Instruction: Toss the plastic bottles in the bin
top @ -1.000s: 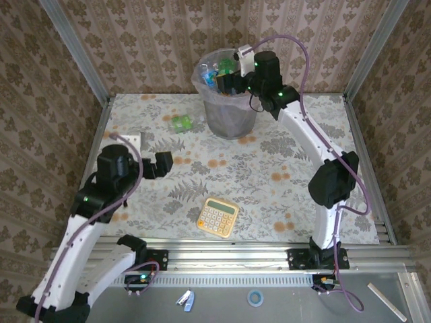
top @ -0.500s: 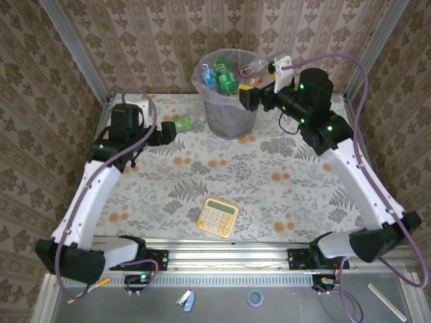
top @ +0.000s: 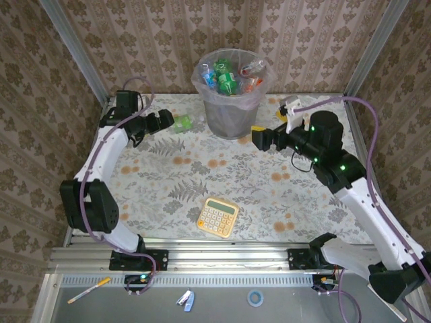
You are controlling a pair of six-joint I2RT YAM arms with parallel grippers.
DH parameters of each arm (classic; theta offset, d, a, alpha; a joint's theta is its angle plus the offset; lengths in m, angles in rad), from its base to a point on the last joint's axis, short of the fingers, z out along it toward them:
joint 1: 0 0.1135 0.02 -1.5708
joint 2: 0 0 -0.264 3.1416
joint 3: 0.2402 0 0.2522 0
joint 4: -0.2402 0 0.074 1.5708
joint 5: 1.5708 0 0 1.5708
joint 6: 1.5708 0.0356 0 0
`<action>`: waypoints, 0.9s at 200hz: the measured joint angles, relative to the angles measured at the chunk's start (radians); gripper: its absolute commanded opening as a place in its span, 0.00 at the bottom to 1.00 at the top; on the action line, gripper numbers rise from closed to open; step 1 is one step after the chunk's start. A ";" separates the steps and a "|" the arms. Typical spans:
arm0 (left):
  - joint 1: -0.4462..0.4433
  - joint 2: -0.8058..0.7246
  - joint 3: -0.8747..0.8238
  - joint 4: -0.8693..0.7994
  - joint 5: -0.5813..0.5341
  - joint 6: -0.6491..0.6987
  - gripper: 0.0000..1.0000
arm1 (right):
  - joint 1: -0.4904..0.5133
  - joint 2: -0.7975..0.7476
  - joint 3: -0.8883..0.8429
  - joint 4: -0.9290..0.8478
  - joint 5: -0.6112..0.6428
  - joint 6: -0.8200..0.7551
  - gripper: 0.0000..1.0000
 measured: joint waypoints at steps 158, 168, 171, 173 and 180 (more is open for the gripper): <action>-0.058 0.287 0.028 0.184 -0.050 -0.679 1.00 | 0.000 -0.221 -0.195 -0.069 0.009 0.040 1.00; -0.066 0.318 0.078 0.143 -0.069 -0.710 1.00 | 0.000 -0.227 -0.197 -0.070 0.009 0.040 1.00; -0.068 0.330 0.095 0.135 -0.075 -0.718 1.00 | 0.000 -0.228 -0.198 -0.070 0.009 0.040 1.00; -0.069 0.336 0.103 0.131 -0.076 -0.722 1.00 | 0.000 -0.230 -0.199 -0.070 0.009 0.040 1.00; -0.076 0.364 0.143 0.115 -0.081 -0.741 1.00 | 0.000 -0.234 -0.202 -0.071 0.009 0.040 1.00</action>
